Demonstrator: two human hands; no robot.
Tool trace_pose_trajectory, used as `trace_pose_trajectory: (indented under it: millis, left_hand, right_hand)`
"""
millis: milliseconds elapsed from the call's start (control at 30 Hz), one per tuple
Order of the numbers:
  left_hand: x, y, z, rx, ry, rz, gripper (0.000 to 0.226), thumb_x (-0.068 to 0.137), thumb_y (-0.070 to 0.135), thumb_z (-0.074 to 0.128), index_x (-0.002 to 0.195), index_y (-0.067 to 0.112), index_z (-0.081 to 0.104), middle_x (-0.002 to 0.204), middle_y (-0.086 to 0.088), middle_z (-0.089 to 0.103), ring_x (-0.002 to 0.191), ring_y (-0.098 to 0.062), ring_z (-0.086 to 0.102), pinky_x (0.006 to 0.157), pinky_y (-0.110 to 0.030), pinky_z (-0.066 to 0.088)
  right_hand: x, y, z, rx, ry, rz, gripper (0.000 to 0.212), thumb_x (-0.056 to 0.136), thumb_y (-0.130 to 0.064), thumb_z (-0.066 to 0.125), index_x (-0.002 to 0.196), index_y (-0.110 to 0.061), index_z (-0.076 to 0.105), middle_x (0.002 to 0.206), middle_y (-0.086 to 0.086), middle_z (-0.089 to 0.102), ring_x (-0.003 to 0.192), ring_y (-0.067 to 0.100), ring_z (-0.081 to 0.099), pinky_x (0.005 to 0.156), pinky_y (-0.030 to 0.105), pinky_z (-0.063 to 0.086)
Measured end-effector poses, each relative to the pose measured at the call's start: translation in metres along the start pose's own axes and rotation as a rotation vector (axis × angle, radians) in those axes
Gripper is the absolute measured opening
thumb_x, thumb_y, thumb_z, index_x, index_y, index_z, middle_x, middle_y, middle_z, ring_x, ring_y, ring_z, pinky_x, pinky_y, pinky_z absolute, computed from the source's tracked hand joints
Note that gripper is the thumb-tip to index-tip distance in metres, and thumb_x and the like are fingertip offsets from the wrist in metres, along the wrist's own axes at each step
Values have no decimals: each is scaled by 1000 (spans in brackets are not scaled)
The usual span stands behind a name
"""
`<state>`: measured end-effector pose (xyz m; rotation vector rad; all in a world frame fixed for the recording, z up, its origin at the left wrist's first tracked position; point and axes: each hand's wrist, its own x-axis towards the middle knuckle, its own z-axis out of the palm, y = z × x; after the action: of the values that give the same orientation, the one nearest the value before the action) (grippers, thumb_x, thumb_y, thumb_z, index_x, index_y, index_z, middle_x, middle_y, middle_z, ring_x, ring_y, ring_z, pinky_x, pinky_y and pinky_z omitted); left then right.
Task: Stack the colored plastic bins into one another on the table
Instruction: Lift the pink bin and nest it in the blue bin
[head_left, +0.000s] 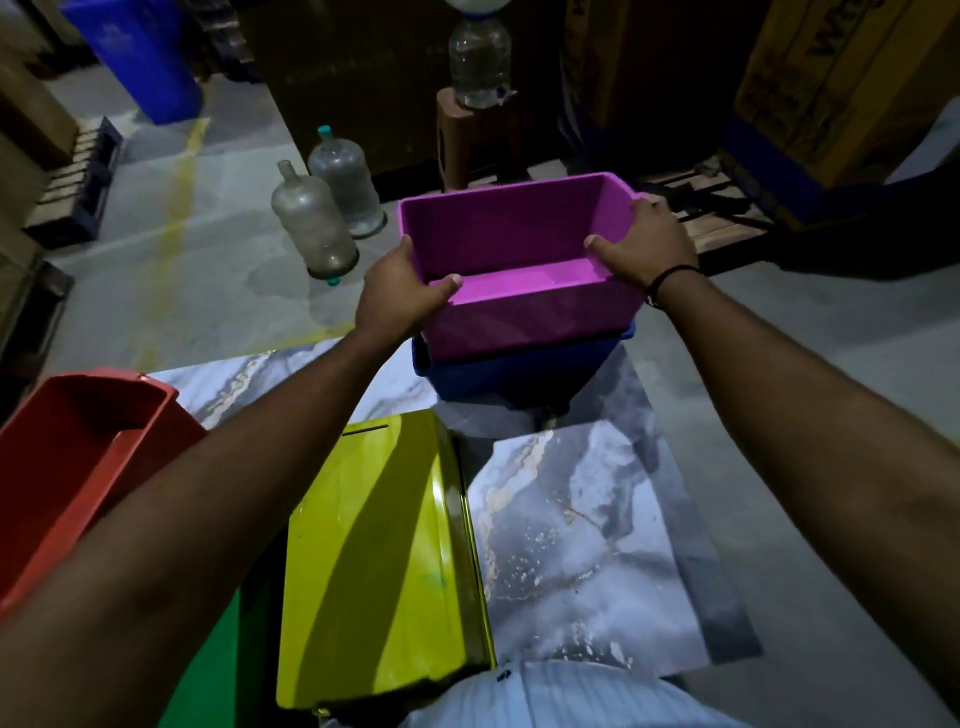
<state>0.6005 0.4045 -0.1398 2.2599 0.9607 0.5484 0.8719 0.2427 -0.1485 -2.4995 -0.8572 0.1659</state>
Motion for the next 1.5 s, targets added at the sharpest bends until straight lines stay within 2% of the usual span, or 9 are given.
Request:
trace_pose_trajectory:
  millis: [233,367,433,733,867,1100,1267,1433,1500]
  left_hand:
    - [-4,-22,15,107,-190,-106,92,66,66,71,140,16,52,135,-11,66,123,-33,62,104,-46,49]
    - [-9,-38,19,187,-292,-118,103,64,68,77,148,19,43,143,-10,60,130,-32,58,110,-47,44]
    - [-11,-43,19,224,-335,-122,116,55,76,72,151,20,39,147,-9,57,133,-33,55,114,-48,40]
    - [-9,-60,30,315,-380,-108,116,67,67,82,156,15,29,153,-14,45,138,-37,48,115,-50,37]
    - [-11,-73,37,217,-343,-155,137,44,85,72,155,17,27,153,-12,44,134,-36,53,110,-51,45]
    - [10,-134,68,55,-328,-191,137,43,90,78,154,30,27,156,-4,42,136,-27,54,108,-49,50]
    - [-14,-115,64,119,-273,-207,135,47,99,62,157,30,24,161,-6,38,139,-30,51,108,-51,49]
    - [-44,-86,51,179,-261,-221,120,60,82,63,157,23,25,158,-8,46,135,-35,55,103,-53,51]
    - [-57,-83,41,218,-253,-216,107,63,83,58,153,32,31,152,-6,52,130,-36,58,99,-53,52]
  right_hand:
    - [-16,18,35,-33,-277,15,104,69,-69,69,149,-11,35,153,20,33,132,43,45,107,52,45]
    - [-37,28,52,-116,-294,-39,111,80,-67,67,159,-10,13,166,19,-7,151,42,13,121,50,25]
    - [-43,30,54,-128,-298,-49,113,82,-69,64,160,-10,7,166,18,-14,153,41,8,122,49,21]
    - [-50,38,67,-232,-302,-90,104,86,-78,44,161,-14,9,165,18,-20,153,41,5,120,53,22]
    - [-52,44,76,-280,-262,-102,96,89,-77,38,160,-15,20,166,17,-19,152,40,8,117,54,26]
    - [-47,43,77,-298,-285,-93,89,90,-76,38,156,-18,29,166,15,-20,150,41,13,115,56,26]
    - [-47,43,79,-375,-298,-109,82,90,-75,32,150,-20,37,165,17,-20,150,46,8,115,60,19]
    - [-78,37,87,-271,-107,-89,74,96,-63,30,146,-11,42,166,24,2,152,44,4,119,62,13]
    - [-97,33,92,-222,-38,-140,70,96,-59,35,145,-10,44,165,23,10,152,44,7,118,62,13]
